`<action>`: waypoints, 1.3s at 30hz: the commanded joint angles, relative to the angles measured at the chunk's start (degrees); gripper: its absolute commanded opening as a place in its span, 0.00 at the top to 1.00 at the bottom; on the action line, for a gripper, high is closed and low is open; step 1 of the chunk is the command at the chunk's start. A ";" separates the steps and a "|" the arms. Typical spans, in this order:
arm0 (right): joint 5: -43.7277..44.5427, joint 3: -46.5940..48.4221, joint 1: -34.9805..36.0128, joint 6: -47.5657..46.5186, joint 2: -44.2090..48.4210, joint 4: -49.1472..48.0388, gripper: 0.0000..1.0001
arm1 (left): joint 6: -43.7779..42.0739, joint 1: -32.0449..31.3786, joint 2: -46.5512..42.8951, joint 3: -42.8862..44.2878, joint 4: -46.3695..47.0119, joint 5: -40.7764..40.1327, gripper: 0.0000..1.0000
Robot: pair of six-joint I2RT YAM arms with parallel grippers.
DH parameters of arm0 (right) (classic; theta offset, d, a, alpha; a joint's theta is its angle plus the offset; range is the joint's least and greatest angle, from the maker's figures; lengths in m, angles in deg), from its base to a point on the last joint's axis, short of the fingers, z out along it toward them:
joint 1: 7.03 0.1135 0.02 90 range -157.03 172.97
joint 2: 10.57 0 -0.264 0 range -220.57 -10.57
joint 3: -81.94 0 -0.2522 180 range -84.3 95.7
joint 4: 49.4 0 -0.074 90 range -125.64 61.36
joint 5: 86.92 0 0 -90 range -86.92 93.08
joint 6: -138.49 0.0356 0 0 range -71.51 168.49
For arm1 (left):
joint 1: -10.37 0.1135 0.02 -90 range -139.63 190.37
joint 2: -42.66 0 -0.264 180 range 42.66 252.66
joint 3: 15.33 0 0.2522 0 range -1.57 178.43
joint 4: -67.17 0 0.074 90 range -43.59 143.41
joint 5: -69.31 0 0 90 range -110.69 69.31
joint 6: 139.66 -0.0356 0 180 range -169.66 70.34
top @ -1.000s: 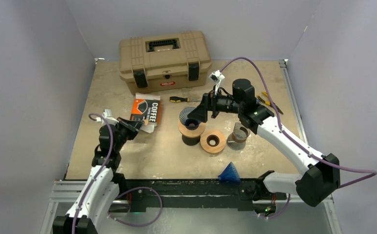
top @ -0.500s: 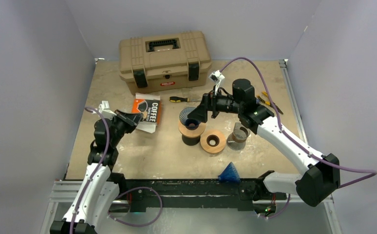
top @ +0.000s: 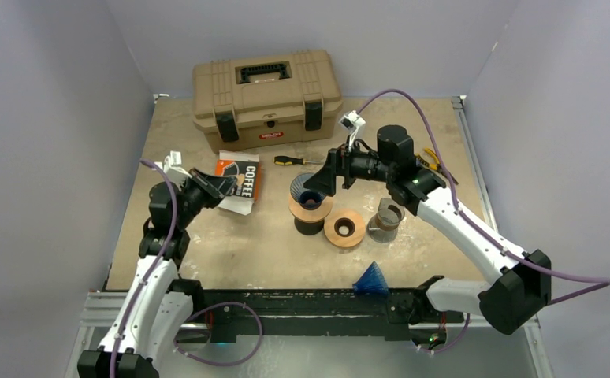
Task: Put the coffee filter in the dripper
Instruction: Pick up the coffee filter from the coffee filter holder.
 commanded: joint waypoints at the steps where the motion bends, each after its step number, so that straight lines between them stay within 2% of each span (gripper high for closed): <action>1: 3.74 3.36 -0.34 -1.86 1.51 2.89 0.01 | -4.61 0.20 1.91 5.06 1.12 4.72 1.00; 7: 5.09 4.11 -0.85 -1.86 -0.33 4.74 0.01 | -9.87 -0.96 6.67 11.95 -2.33 6.52 1.00; 11: 5.03 4.00 -1.60 -1.68 -0.30 4.78 0.01 | -14.76 -4.10 10.47 18.42 -9.05 5.94 1.00; 16: 4.19 3.85 -3.62 -1.59 -0.05 4.85 0.01 | -22.32 -12.41 17.13 27.65 -16.29 1.13 1.00; 27: 9.44 4.06 -7.61 -2.06 2.05 9.02 0.01 | -35.21 -26.84 28.74 45.97 -25.02 -1.25 1.00; 32: 14.04 4.35 -7.75 -2.92 4.75 10.47 0.01 | -43.43 -34.62 31.70 53.85 -31.00 -4.68 1.00; 39: 12.90 3.96 -7.76 -4.51 9.87 7.12 0.01 | -53.90 -40.86 31.37 57.60 -33.68 -1.25 1.00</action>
